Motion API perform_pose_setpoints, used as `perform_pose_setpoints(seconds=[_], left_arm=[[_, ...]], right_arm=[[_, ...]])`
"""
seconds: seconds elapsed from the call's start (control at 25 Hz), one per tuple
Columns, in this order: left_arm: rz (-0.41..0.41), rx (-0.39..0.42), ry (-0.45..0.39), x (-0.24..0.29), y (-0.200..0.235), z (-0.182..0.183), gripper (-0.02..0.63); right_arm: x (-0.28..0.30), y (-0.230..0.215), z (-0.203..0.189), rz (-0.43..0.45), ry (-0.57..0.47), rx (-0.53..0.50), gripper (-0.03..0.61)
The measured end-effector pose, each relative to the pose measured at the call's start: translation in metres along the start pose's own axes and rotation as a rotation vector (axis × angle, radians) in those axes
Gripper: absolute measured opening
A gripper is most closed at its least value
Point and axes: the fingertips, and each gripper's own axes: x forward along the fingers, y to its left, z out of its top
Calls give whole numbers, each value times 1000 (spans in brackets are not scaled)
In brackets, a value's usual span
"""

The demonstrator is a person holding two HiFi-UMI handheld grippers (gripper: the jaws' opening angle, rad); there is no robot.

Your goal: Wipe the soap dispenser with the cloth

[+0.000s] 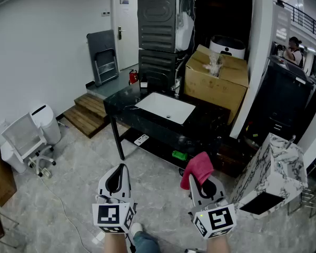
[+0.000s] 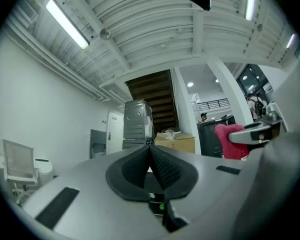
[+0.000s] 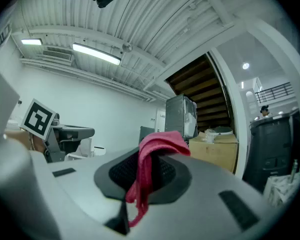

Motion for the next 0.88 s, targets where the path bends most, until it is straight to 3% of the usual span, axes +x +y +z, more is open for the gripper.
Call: perform_pose_setpoints(seconds=[0.28, 0.56, 0.88], left_arm=[[-28, -13, -5, 43, 33, -12, 14], [-92, -35, -16, 131, 102, -25, 14], [-179, -133, -67, 204, 162, -25, 14]], right_arm=[[51, 2, -12, -18, 29, 8, 48], [155, 8, -13, -69, 41, 0, 46], [249, 13, -3, -116, 25, -24, 48]])
